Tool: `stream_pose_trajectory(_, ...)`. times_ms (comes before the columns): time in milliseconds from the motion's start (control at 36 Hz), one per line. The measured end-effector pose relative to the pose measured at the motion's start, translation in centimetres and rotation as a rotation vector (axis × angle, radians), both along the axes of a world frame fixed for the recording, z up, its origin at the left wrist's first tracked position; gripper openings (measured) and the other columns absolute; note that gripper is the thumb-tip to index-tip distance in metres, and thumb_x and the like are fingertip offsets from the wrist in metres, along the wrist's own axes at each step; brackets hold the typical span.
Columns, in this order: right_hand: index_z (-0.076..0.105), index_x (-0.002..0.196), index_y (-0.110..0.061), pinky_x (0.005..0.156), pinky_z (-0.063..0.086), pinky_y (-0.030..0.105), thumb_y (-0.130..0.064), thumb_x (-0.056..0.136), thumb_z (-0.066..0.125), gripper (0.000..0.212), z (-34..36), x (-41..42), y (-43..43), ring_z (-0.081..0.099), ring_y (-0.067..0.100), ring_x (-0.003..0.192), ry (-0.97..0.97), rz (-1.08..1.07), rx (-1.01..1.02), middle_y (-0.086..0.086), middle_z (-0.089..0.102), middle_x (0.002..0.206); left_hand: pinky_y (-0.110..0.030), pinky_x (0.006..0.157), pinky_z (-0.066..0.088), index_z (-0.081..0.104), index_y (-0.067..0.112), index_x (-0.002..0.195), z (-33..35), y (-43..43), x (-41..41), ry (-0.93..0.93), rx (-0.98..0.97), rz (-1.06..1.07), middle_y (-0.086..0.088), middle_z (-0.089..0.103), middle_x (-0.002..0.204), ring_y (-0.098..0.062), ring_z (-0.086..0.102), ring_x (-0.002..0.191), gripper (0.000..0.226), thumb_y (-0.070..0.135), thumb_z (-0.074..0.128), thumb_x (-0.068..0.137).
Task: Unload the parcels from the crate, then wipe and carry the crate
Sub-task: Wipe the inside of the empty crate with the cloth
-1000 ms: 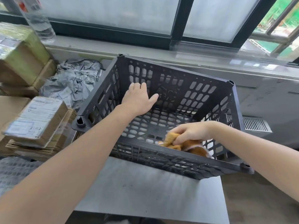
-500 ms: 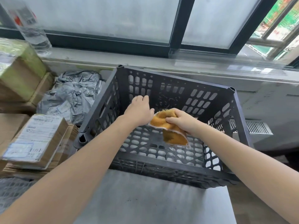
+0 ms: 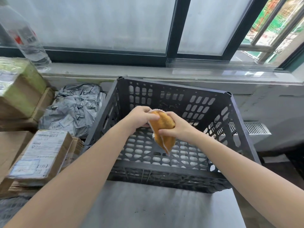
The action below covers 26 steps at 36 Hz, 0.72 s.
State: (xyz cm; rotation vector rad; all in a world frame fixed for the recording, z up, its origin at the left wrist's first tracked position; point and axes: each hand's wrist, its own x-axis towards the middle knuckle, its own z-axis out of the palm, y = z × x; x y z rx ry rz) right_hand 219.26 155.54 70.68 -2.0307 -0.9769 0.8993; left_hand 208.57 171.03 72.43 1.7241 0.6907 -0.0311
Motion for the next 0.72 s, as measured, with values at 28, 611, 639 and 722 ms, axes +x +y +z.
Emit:
stream_pose_trajectory(28,0.046,0.126,-0.031,0.088,0.052,0.029,-0.034,0.081,0.078,0.055,0.1,-0.1,-0.1,0.059,0.008,0.102,-0.007,0.001,-0.017,-0.009,0.06,0.11,-0.037,0.088,0.057,0.067,0.012,0.091,0.3,0.0,0.0,-0.031,-0.018,0.013,-0.014,0.068,0.104,-0.026,0.066,0.1,0.005,0.017,0.067,0.089)
stream_pose_trajectory(611,0.051,0.079,-0.018,0.059,0.041,0.024,-0.036,0.09,0.067,0.027,3.3,0.3,-0.4,0.051,0.01,0.069,-0.305,-0.205,0.007,-0.004,0.056,0.076,-0.026,0.066,0.044,0.067,0.012,0.098,2.4,1.8,-0.3,-0.207,0.367,0.069,-0.004,0.065,0.092,-0.017,0.058,0.085,0.02,0.028,0.055,0.099)
stream_pose_trajectory(639,0.05,0.08,-0.02,0.058,0.039,0.024,-0.036,0.091,0.067,0.025,3.3,0.4,-0.5,0.051,0.009,0.069,-0.335,-0.225,0.012,-0.005,0.056,0.077,-0.031,0.07,0.047,0.068,0.011,0.099,2.4,1.9,-0.2,-0.208,0.374,0.061,-0.007,0.066,0.093,-0.02,0.059,0.086,0.024,0.03,0.054,0.1)
stream_pose_trajectory(722,0.051,0.086,-0.025,0.058,0.035,0.02,-0.037,0.092,0.064,0.019,3.6,0.6,-0.7,0.051,0.002,0.074,-0.407,-0.265,0.0,-0.011,0.057,0.082,-0.035,0.078,0.052,0.068,0.015,0.101,2.5,2.1,-0.1,-0.218,0.378,0.045,-0.005,0.066,0.095,-0.019,0.061,0.09,0.025,0.035,0.053,0.1)
